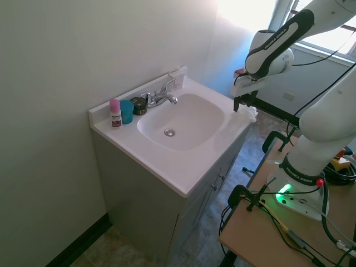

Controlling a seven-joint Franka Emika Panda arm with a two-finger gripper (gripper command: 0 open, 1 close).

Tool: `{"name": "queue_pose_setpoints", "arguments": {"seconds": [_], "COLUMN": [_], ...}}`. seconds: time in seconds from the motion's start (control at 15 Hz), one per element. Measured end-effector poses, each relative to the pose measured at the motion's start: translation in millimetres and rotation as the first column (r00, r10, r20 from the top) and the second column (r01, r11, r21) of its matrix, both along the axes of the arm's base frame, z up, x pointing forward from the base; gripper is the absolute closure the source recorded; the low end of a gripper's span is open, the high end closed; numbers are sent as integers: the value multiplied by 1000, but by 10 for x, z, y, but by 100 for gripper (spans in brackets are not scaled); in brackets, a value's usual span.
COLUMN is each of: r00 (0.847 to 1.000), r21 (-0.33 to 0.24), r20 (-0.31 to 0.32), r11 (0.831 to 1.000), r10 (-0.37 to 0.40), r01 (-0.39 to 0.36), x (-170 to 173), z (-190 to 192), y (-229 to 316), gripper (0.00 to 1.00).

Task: Throw the tissue in the trash bin

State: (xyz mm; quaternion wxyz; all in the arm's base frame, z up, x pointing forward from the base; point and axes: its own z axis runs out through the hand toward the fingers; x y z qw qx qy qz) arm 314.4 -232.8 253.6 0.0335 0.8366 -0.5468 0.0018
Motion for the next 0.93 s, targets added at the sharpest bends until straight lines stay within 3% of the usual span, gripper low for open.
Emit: {"name": "queue_pose_setpoints", "arguments": {"seconds": [0.07, 0.4, 0.93], "r00": [1000, 999, 1000], "r21": [3, 29, 38], "r20": [-6, -21, 13], "r11": [1000, 999, 999], "r10": [4, 27, 24], "r01": [-4, -27, -25], "x": [-1, 18, 38], "z": [-25, -160, -194], "y": [7, 65, 41], "gripper": [100, 100, 100]}}
